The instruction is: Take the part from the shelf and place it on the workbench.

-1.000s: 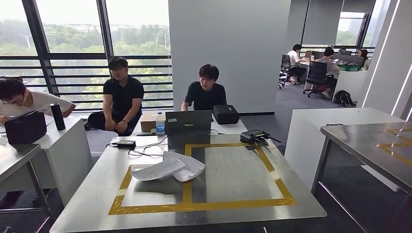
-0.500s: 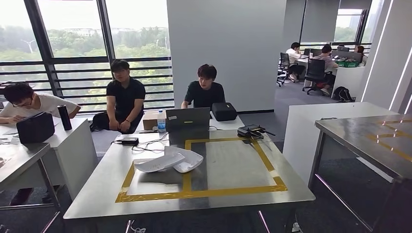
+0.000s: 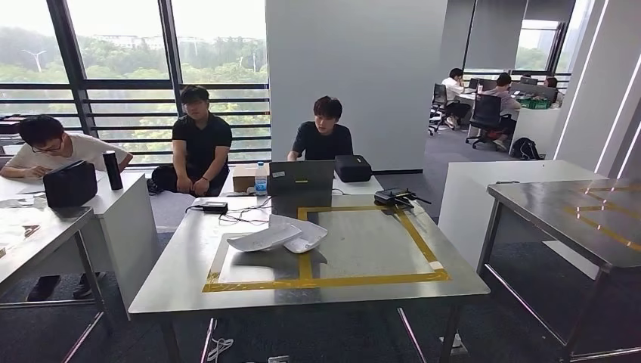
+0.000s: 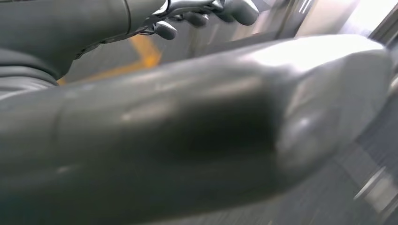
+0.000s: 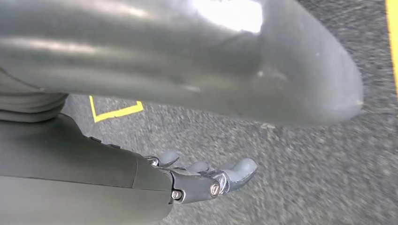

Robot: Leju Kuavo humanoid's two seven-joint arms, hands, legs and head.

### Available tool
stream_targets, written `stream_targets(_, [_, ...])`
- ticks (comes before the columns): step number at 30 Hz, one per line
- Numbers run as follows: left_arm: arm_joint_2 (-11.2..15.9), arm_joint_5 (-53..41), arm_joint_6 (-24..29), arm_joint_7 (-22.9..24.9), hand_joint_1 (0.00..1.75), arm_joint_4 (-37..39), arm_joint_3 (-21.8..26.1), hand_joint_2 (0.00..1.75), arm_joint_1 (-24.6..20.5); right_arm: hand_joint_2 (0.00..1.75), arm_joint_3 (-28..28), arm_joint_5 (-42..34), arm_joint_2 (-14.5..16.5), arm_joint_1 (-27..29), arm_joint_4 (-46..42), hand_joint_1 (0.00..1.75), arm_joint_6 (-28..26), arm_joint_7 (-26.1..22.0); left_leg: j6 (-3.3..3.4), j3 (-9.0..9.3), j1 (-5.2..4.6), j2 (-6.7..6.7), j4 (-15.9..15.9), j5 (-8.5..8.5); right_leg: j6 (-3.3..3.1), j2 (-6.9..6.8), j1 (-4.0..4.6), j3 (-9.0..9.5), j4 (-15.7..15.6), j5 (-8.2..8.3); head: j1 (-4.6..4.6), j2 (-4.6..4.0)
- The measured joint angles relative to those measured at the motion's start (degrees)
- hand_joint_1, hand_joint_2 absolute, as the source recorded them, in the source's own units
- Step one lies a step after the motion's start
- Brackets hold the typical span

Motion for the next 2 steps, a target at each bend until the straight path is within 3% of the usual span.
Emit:
stream_targets(1, [-0.8, 0.3, -2.0, 1.2, 0.0, 3.0, 0.0, 0.0, 0.0, 0.0, 0.0, -0.2, 0.0, -0.1, 0.0, 0.0, 0.0, 0.2, -0.04, -0.61, -0.05, 0.01, 0.2, 0.41, -0.59, 0.1, 0.32, 2.89, -3.9, 0.68, 0.02, 0.0])
stream_targets(2, [-1.3, 0.6, -3.2, 1.8, 0.0, 4.4, 0.0, 0.0, 0.0, 0.0, 0.0, -0.4, 0.0, -0.1, 0.0, 0.0, 0.1, 0.4, -0.06, -0.93, -0.07, 0.01, 0.3, 0.6, -0.87, 0.15, 0.48, 4.49, -6.0, 1.15, 0.02, 0.0])
